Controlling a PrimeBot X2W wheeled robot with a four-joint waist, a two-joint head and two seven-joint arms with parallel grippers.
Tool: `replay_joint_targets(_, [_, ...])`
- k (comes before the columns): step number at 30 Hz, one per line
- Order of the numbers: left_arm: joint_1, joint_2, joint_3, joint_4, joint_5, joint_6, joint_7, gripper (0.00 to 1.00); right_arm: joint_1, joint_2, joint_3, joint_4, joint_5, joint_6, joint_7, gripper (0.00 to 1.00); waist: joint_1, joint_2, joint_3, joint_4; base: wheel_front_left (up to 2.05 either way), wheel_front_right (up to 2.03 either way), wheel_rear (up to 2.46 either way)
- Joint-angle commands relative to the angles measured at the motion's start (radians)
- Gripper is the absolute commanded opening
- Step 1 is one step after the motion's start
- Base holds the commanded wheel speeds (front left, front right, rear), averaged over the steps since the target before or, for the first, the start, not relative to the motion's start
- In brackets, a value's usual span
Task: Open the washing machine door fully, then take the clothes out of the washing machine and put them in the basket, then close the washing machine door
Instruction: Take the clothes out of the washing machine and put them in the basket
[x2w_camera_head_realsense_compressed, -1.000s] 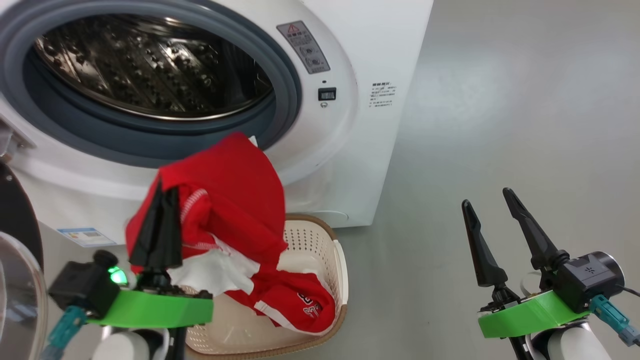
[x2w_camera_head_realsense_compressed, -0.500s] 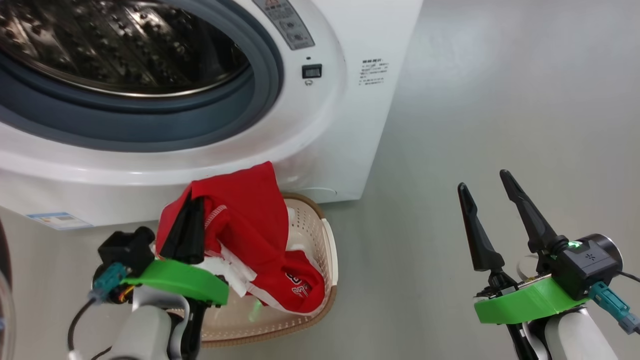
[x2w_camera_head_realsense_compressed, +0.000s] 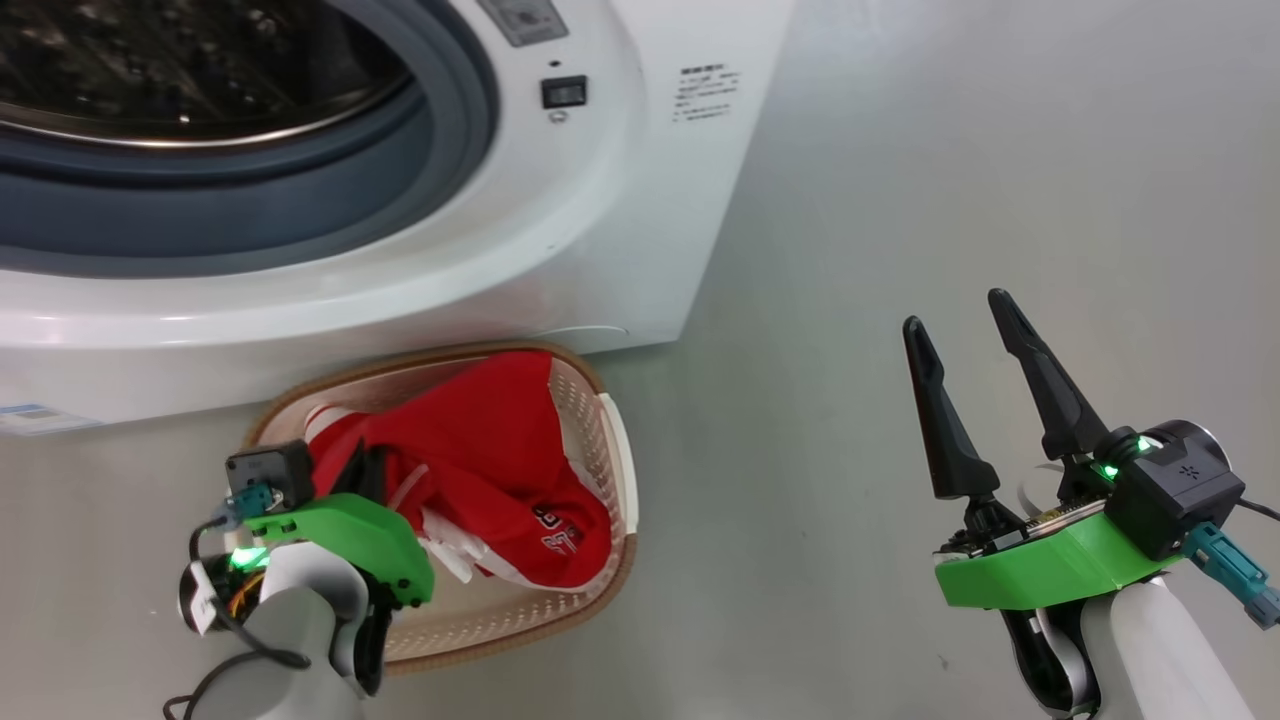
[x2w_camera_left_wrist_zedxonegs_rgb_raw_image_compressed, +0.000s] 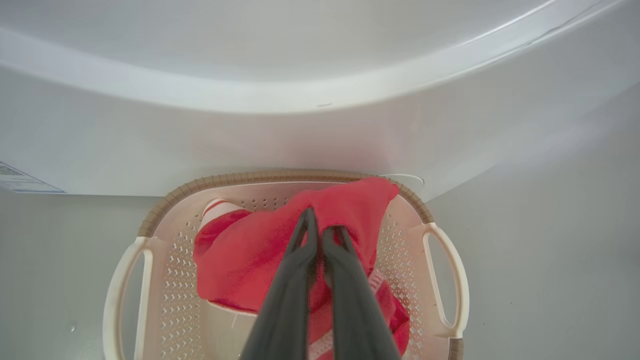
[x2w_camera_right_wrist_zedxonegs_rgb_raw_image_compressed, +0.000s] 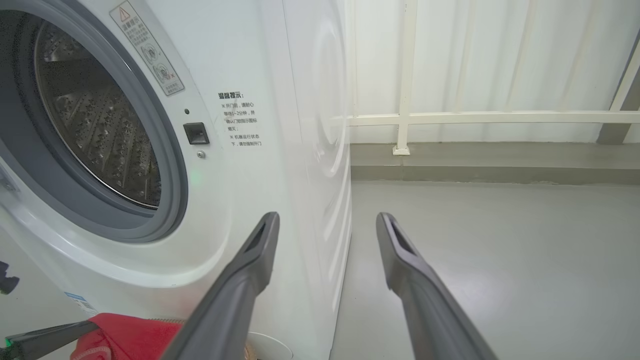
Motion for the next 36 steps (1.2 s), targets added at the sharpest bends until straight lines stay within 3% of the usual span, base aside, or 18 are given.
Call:
replay_joint_targets(1, [-0.031,0.029,0.023,0.046,-0.011,0.013,0.016,0.0,-0.015,-0.003,0.031,-0.024,0.009,0.003,-0.006,1.0,0.0,0.0,0.034,-0.036,0.0,0.0,0.0])
replay_joint_targets(10, [-0.095,0.046,0.04,0.22,-0.048,-0.001,0.103,0.0,-0.032,-0.003,0.034,-0.033,0.039,0.003,-0.006,1.0,0.0,0.0,0.083,-0.085,0.0,0.0,0.0])
replay_joint_targets(19, [-0.13,0.099,0.062,0.268,-0.085,0.01,0.209,0.0,-0.058,-0.003,0.047,-0.038,0.061,0.003,-0.006,1.0,0.0,0.0,0.155,-0.135,0.0,0.0,0.0])
replay_joint_targets(20, [-0.134,0.105,0.064,0.27,-0.088,0.013,0.213,0.05,-0.061,-0.003,0.048,-0.039,0.063,0.003,-0.006,1.0,0.0,0.0,0.163,-0.14,0.0,0.0,0.0])
replay_joint_targets(22, [-0.137,0.115,0.069,0.273,-0.096,0.016,0.225,0.28,-0.065,-0.003,0.049,-0.04,0.068,0.003,-0.006,1.0,0.0,0.0,0.173,-0.153,0.0,0.0,0.0])
replay_joint_targets(25, [-0.138,0.124,0.071,0.276,-0.102,0.018,0.236,0.45,-0.067,-0.003,0.048,-0.038,0.076,0.003,-0.006,1.0,0.0,0.0,0.181,-0.165,0.0,0.0,0.0])
replay_joint_targets(27, [-0.137,0.129,0.068,0.277,-0.102,0.02,0.244,0.76,-0.067,-0.003,0.049,-0.037,0.079,0.003,-0.006,1.0,0.0,0.0,0.184,-0.171,0.0,0.0,0.0])
replay_joint_targets(29, [-0.135,0.13,0.064,0.278,-0.102,0.022,0.252,0.96,-0.067,-0.003,0.05,-0.036,0.081,0.003,-0.006,1.0,0.0,0.0,0.186,-0.174,0.0,0.0,0.0])
replay_joint_targets(30, [-0.135,0.13,0.062,0.279,-0.101,0.023,0.254,1.0,-0.068,-0.003,0.05,-0.036,0.081,0.003,-0.006,1.0,0.0,0.0,0.187,-0.175,0.0,0.0,0.0])
replay_joint_targets(36, [-0.132,0.122,0.047,0.28,-0.096,0.008,0.211,1.0,-0.065,-0.003,0.041,-0.028,0.081,0.003,-0.006,1.0,0.0,0.0,0.166,-0.161,0.0,0.0,0.0])
